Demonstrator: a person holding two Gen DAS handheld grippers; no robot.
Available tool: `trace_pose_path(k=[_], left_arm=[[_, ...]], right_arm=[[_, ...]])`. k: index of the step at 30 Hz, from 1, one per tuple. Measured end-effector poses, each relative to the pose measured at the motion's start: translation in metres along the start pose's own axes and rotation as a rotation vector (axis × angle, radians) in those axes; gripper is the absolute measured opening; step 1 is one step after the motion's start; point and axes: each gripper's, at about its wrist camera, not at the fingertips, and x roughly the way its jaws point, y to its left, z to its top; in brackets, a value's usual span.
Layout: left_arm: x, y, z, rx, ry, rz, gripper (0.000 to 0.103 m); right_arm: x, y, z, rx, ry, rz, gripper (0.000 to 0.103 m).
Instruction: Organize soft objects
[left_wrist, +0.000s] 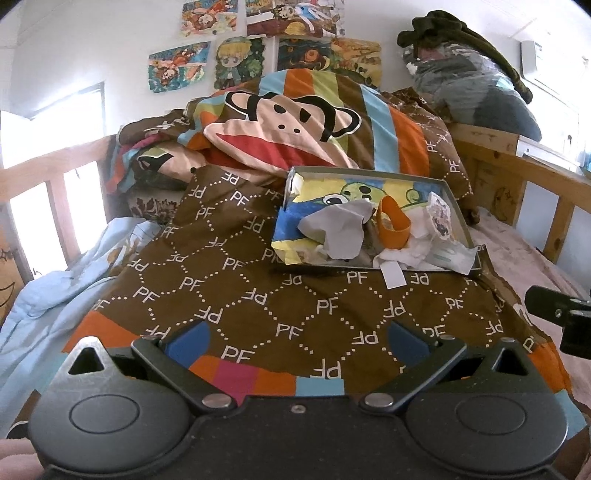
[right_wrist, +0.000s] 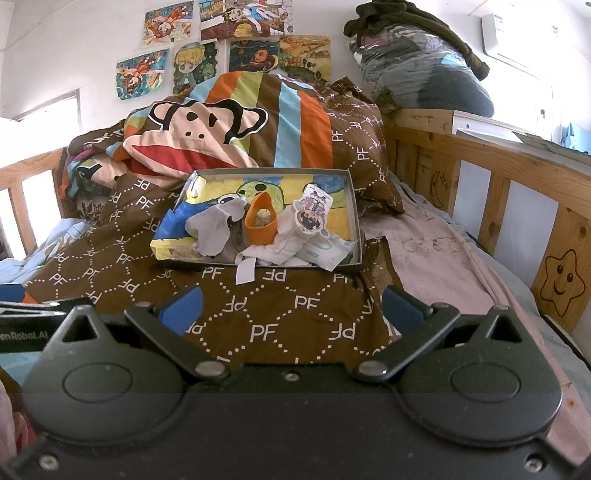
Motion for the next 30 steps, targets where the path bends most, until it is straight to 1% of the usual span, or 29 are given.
trace_pose_path(k=[3, 9, 30], left_arm=[[-0.0002, 0.0009, 0.0005, -0.011, 0.007, -0.010, 0.102], [0.0000, 0.0024, 0.0010, -0.021, 0.005, -0.006, 0.102], [0.0010, 0.0013, 0.0008, -0.005, 0.009, -0.003, 0.102]], right_arm=[[0.0001, -0.0001, 0.0001, 0.000, 0.000, 0.000, 0.103], [0.0004, 0.0008, -0.0009, -0.001, 0.003, -0.001, 0.103], [0.0019, 0.0012, -0.0030, -0.001, 0.007, -0.001, 0.103]])
